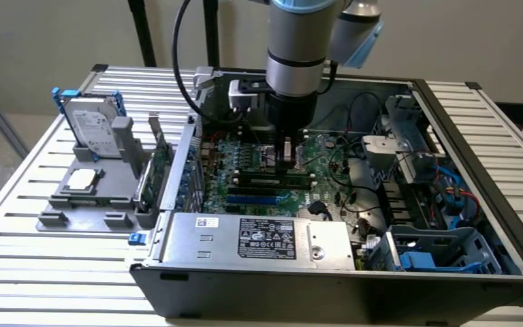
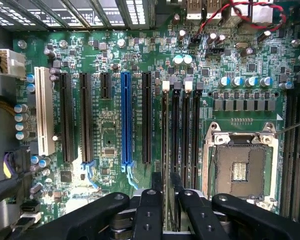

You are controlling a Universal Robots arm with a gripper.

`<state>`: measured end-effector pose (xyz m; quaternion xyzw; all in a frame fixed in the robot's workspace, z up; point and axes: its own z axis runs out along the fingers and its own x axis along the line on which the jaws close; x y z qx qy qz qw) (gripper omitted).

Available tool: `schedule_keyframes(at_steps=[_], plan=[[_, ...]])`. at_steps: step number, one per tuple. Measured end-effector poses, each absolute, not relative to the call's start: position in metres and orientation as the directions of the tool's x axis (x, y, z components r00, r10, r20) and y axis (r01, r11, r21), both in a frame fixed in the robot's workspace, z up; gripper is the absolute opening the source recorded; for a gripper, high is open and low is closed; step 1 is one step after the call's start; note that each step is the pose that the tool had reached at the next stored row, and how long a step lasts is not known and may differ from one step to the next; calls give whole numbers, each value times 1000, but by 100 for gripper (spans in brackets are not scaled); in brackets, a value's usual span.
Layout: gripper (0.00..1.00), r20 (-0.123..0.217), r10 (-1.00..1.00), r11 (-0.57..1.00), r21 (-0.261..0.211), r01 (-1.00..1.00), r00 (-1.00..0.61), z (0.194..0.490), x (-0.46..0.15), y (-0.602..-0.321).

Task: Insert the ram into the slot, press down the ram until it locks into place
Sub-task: 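Insert the ram into the slot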

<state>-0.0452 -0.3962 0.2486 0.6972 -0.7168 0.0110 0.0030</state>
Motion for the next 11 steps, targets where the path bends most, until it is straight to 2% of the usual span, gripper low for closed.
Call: schedule_keyframes(at_steps=[5, 6, 11], plan=[[18, 20, -999, 28, -11, -1000, -28, 263, -45, -396], [11, 20, -999, 28, -11, -1000, -28, 263, -45, -396], [11, 20, -999, 28, -11, -1000, -28, 263, -45, -396]])
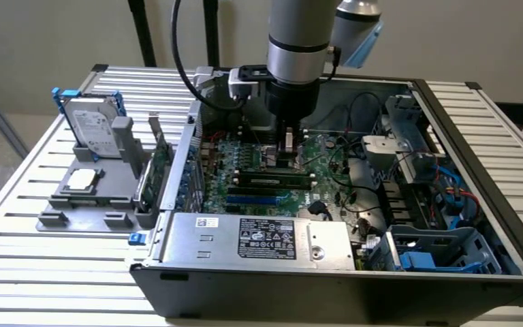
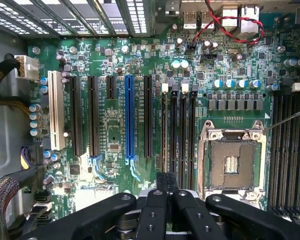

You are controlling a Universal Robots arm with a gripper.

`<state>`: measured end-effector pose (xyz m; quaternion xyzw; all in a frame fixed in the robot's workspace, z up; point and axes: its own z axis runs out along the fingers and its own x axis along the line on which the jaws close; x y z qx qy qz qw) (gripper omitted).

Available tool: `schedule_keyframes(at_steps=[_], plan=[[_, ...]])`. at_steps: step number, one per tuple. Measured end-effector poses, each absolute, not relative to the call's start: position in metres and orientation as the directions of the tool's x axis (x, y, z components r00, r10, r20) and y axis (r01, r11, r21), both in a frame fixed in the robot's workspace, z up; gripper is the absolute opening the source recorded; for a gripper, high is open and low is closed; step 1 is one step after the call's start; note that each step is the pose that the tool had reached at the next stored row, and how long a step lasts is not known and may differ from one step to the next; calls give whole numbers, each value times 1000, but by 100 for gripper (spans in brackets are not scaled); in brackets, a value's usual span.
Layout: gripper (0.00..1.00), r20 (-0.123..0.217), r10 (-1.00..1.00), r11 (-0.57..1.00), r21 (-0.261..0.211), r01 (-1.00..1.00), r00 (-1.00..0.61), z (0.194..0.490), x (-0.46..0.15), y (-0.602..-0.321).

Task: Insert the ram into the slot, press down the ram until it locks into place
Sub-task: 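Insert the ram into the slot, then press down the ram until it locks into place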

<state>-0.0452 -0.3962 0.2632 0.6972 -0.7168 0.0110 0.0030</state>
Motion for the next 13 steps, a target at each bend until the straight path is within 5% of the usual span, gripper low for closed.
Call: schedule_keyframes(at_steps=[13], plan=[[11, 20, -999, 28, -11, -1000, -28, 263, -45, -396]])
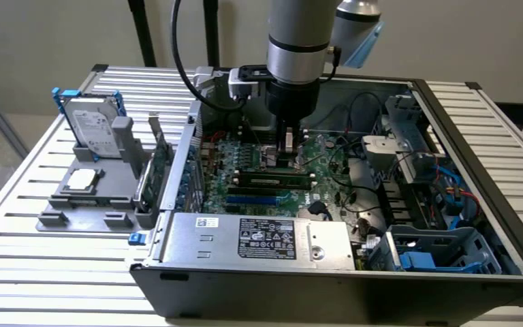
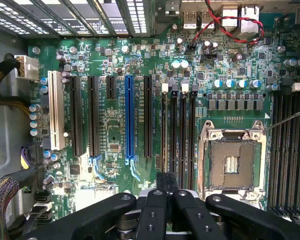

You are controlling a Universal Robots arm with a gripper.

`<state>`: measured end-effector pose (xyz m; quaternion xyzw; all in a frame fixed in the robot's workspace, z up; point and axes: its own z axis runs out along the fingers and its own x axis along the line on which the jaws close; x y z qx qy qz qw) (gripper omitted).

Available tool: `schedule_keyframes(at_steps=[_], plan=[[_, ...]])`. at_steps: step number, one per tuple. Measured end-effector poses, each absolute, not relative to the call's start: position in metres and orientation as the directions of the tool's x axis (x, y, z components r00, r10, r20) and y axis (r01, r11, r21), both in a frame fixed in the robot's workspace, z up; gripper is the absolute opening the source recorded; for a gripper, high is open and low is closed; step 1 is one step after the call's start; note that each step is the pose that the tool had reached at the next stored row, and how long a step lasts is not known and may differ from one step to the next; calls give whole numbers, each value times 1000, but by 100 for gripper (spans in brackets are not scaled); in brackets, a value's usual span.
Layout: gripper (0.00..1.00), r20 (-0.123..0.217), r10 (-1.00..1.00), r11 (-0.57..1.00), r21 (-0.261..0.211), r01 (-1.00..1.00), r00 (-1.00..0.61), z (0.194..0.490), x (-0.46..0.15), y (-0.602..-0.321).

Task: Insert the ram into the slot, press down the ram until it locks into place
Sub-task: 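Press down the ram until it locks into place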

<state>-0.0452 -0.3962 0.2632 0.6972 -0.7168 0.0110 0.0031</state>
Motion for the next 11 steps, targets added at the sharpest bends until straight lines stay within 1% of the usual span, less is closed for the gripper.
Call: schedule_keyframes(at_steps=[11], plan=[[11, 20, -999, 28, 2, -1000, -27, 251, -45, -395]])
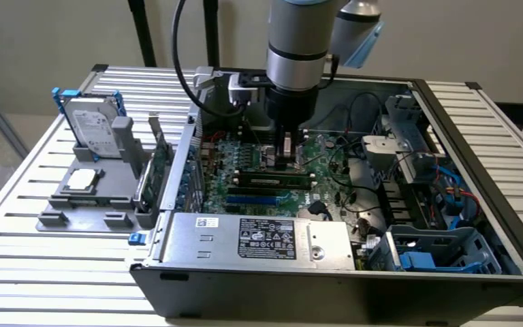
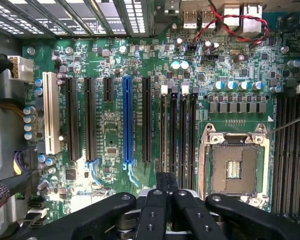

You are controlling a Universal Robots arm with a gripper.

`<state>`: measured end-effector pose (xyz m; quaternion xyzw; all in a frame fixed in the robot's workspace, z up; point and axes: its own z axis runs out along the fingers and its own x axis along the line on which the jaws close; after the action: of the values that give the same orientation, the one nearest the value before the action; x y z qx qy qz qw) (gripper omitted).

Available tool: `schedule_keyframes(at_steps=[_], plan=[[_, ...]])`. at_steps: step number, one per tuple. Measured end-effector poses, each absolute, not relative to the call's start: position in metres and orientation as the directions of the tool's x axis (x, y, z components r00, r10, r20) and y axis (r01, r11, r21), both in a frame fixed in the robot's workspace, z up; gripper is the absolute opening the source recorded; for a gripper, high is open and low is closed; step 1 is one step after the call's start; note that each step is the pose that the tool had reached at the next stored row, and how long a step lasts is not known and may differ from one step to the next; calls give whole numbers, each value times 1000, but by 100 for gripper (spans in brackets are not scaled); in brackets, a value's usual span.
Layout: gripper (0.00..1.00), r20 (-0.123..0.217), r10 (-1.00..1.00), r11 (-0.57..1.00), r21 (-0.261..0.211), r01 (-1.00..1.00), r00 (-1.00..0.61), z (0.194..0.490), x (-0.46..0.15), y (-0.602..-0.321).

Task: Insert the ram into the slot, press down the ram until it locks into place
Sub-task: 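Press down the ram until it locks into place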

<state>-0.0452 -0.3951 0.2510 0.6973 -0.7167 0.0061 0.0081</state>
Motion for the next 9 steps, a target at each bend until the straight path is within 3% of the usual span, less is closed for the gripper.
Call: schedule_keyframes(at_steps=[9], plan=[[11, 20, -999, 28, 9, -1000, -27, 235, -45, -395]])
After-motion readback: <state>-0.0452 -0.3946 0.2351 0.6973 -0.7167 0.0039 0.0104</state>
